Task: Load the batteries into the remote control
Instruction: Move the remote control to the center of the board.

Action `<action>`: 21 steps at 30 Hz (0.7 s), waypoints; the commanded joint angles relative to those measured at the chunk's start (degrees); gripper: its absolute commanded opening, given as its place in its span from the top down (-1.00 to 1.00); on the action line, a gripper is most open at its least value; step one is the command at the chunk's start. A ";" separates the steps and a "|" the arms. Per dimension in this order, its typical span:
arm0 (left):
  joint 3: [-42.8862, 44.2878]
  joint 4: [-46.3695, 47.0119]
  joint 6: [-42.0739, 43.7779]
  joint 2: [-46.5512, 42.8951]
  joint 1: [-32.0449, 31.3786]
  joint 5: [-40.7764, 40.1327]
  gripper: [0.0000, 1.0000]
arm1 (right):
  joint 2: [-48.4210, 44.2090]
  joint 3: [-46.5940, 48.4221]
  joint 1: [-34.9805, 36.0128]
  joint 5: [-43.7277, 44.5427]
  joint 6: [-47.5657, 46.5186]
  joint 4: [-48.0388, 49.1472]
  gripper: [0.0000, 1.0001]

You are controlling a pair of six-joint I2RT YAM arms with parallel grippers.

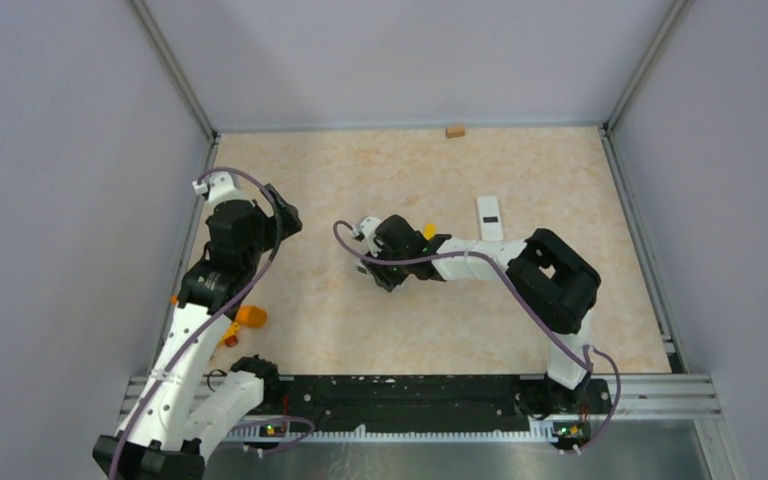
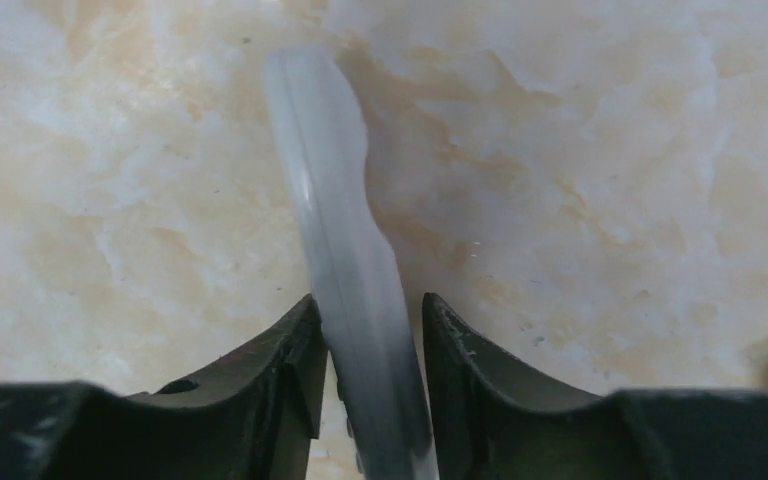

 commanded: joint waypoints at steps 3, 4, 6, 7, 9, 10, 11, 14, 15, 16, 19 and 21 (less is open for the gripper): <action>2.88 -0.06 2.03 -1.56 0.27 1.35 -0.97 | 0.35 0.93 0.54 14.08 8.53 3.15 0.36; 2.96 -0.23 2.23 -1.66 0.27 1.36 -0.98 | 0.14 0.74 0.58 15.20 9.80 4.13 0.38; 3.17 -0.57 2.61 -1.77 0.27 1.32 -0.97 | 0.04 0.90 0.50 18.34 13.05 5.59 0.45; 3.26 -0.79 2.79 -1.78 0.27 1.24 -0.97 | 0.29 1.46 0.45 19.88 14.64 5.71 0.48; 3.47 -1.12 3.06 -1.80 0.27 1.51 -0.97 | 0.95 2.96 0.30 22.17 17.81 5.66 0.50; 3.45 -1.29 3.08 -1.70 0.27 1.88 -0.98 | 1.22 3.69 0.11 21.88 19.50 5.83 0.51; 3.53 -1.46 3.09 -1.60 0.27 2.35 -0.97 | 1.82 4.44 -0.28 20.29 20.99 6.29 0.52; 3.54 -1.82 2.94 -1.26 0.27 3.57 -0.97 | 4.32 7.11 -2.22 12.55 25.82 7.10 0.52; 3.56 -1.91 2.87 -1.21 0.29 3.93 -0.98 | 5.19 8.04 -3.08 10.46 27.61 7.09 0.52; 3.54 -2.00 2.83 -1.03 0.28 4.32 -0.98 | 6.08 8.84 -4.19 8.61 29.05 7.11 0.51; 3.45 -2.14 2.65 -0.52 0.32 6.29 -0.97 | 8.73 10.28 -6.84 2.24 32.55 10.15 0.47; 3.45 -2.01 2.81 0.15 0.35 7.85 -0.97 | 10.47 11.25 -8.42 -0.46 33.61 11.38 0.43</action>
